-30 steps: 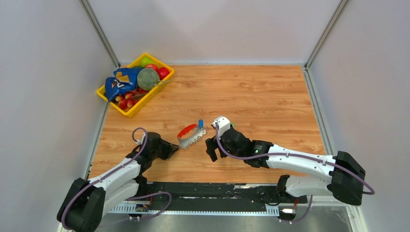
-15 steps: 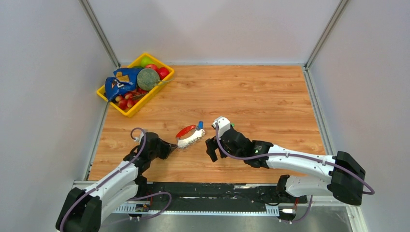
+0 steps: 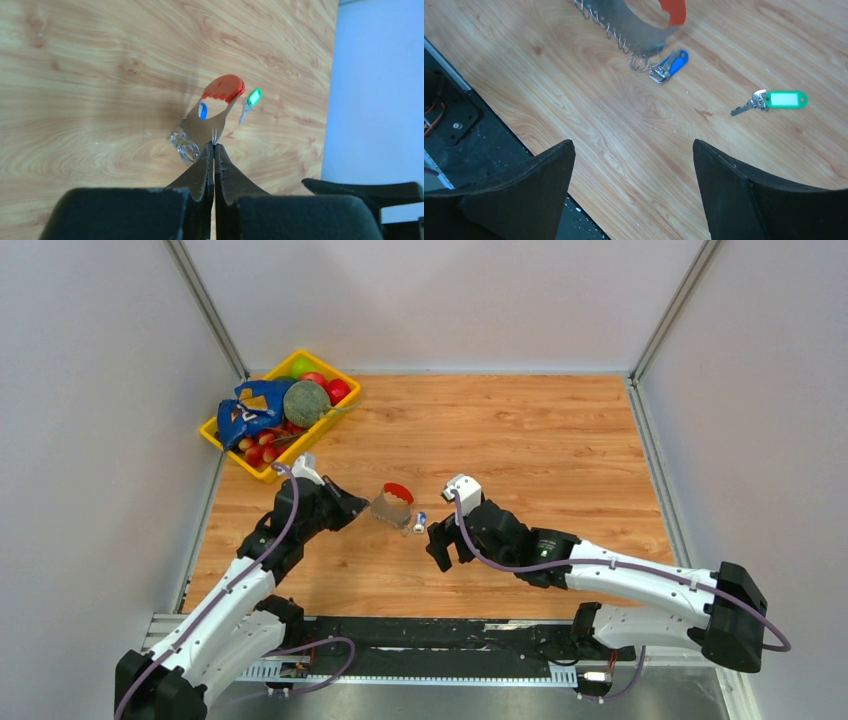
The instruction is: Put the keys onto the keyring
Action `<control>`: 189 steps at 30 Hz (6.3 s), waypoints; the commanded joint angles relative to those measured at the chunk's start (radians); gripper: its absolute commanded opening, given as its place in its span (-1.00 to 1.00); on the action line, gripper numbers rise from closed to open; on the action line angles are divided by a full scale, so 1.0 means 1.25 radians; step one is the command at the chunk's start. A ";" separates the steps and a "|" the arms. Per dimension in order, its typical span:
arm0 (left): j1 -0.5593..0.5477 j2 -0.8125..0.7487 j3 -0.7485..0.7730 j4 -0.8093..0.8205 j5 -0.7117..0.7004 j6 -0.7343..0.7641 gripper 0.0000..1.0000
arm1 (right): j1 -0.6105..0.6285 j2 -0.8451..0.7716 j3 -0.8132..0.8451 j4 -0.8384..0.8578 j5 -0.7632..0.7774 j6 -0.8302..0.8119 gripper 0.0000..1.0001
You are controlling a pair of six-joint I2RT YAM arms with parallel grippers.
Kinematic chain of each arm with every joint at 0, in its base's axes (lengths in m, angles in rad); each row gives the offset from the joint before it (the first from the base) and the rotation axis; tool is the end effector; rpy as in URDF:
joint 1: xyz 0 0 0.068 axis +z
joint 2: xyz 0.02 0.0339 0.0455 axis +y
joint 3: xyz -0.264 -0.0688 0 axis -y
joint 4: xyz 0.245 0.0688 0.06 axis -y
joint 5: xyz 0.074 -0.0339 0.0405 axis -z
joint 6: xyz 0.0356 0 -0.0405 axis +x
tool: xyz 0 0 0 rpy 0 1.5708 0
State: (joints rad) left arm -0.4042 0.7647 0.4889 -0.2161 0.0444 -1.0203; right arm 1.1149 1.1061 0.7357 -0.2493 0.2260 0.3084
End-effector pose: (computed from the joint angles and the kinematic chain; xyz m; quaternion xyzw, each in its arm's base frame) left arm 0.1632 -0.0715 0.2355 -0.2492 0.8209 -0.3500 0.3762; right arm 0.1129 0.2122 0.2536 -0.2992 0.8328 0.2212 0.4100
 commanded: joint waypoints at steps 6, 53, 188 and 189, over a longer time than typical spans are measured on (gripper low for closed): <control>0.003 0.011 0.155 -0.019 0.181 0.213 -1.00 | 0.033 -0.093 0.153 -0.087 -0.010 -0.097 0.75; 0.003 -0.327 0.010 0.653 0.491 0.061 -0.99 | 0.146 -0.109 0.396 0.066 -0.200 -0.225 0.11; 0.002 -0.242 0.344 -0.042 0.799 0.448 -0.99 | 0.128 0.181 0.733 -0.271 -0.536 -0.320 -1.00; 0.002 -0.246 0.344 -0.046 0.792 0.456 -0.99 | 0.128 0.178 0.732 -0.271 -0.536 -0.315 -0.99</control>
State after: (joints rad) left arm -0.4042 0.4419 0.8806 -0.2546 1.0943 -0.5064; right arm 1.2728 1.3338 1.6112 -0.6357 -0.4267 -0.0990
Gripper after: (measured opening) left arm 0.009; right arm 0.005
